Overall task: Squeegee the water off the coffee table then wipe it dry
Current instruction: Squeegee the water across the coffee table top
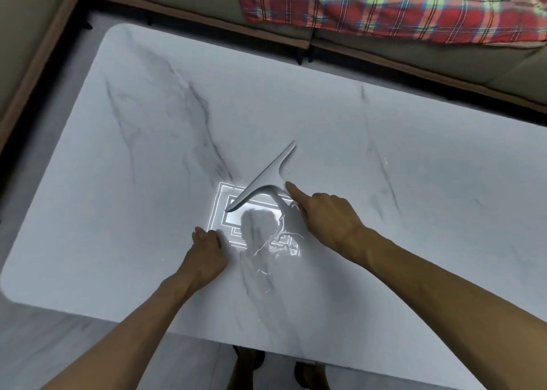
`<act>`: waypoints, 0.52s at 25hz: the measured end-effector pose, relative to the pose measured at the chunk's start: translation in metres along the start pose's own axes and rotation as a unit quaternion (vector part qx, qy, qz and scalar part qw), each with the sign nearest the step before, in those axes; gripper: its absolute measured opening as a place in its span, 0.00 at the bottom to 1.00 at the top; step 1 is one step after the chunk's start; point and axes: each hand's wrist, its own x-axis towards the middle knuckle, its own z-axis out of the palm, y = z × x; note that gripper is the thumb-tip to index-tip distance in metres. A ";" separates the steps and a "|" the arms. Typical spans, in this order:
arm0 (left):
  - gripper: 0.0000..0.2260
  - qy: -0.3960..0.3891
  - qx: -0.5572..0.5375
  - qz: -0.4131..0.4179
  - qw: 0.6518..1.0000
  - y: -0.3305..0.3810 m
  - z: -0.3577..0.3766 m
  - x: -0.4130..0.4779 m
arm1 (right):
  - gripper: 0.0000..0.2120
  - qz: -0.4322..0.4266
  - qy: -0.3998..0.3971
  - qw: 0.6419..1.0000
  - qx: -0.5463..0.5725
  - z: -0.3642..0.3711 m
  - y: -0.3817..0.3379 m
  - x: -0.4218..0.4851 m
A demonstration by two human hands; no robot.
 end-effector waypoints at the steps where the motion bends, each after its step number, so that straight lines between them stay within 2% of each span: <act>1: 0.17 -0.010 -0.002 -0.002 1.000 0.001 0.000 0.000 | 0.30 0.007 0.001 1.000 0.002 0.006 0.012 -0.012; 8: 0.15 -0.009 -0.015 -0.005 1.000 0.002 0.003 -0.005 | 0.24 0.085 -0.001 0.996 0.007 0.017 0.108 -0.107; 10: 0.10 0.040 -0.059 0.000 0.997 0.003 0.005 -0.009 | 0.23 0.062 0.018 0.998 -0.002 0.008 0.101 -0.103; 13: 0.05 0.128 -0.134 -0.031 0.982 -0.006 0.004 -0.020 | 0.20 -0.052 0.039 0.998 0.001 -0.009 0.049 -0.057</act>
